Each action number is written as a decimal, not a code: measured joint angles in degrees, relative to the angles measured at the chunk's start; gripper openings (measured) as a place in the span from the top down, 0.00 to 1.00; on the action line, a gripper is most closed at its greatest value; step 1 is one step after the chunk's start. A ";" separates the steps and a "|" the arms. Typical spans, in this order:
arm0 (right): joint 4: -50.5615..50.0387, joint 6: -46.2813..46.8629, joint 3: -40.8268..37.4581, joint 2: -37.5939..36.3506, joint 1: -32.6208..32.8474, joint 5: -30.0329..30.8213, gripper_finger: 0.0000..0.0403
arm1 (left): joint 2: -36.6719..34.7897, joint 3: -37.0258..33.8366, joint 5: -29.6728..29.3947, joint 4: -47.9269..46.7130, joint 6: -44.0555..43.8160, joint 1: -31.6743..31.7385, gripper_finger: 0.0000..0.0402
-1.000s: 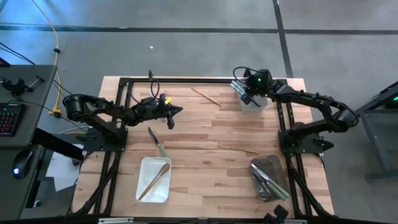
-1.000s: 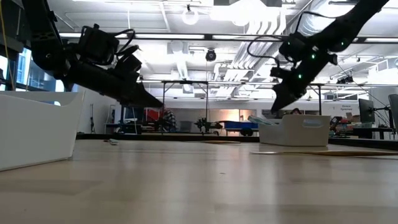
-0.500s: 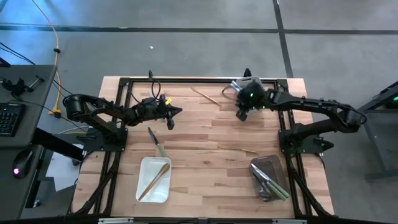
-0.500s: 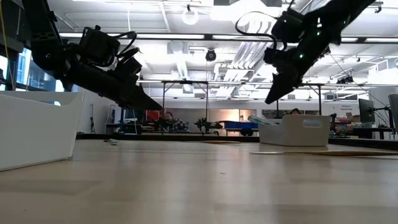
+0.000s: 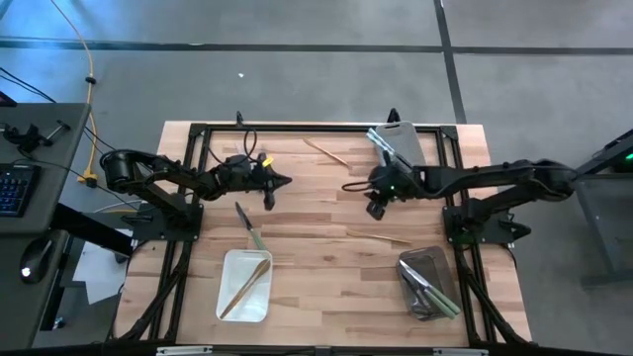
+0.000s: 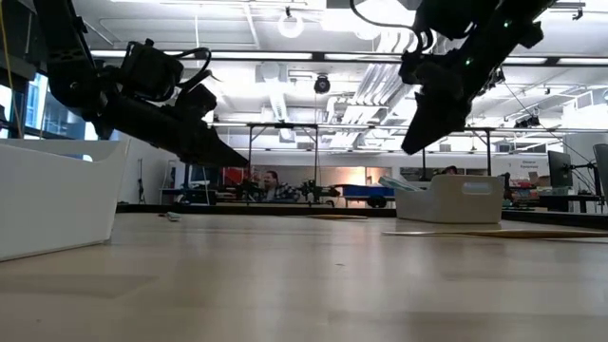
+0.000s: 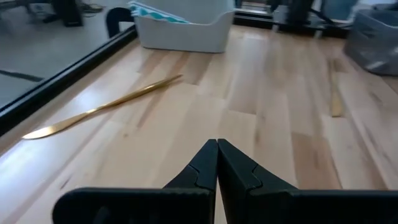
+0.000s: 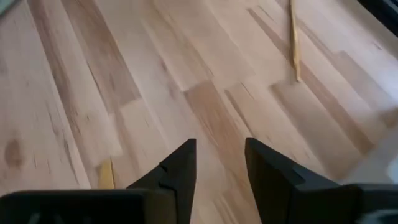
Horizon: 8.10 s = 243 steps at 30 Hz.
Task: Sort silverware by color (type)
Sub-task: Put the gold table knife into the white bin
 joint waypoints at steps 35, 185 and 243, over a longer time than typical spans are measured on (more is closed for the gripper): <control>14.93 -13.24 -7.92 6.11 -3.04 -8.34 0.80 | -8.04 10.65 2.66 -48.53 -1.17 -9.60 0.86; 55.56 -23.39 -4.19 12.34 -11.00 -10.65 0.96 | -27.64 28.31 -16.62 -78.56 -24.69 -24.05 0.96; 61.77 -24.63 -4.19 12.40 -18.01 -18.41 1.00 | 0.68 48.19 10.38 -98.59 -98.12 -60.16 0.96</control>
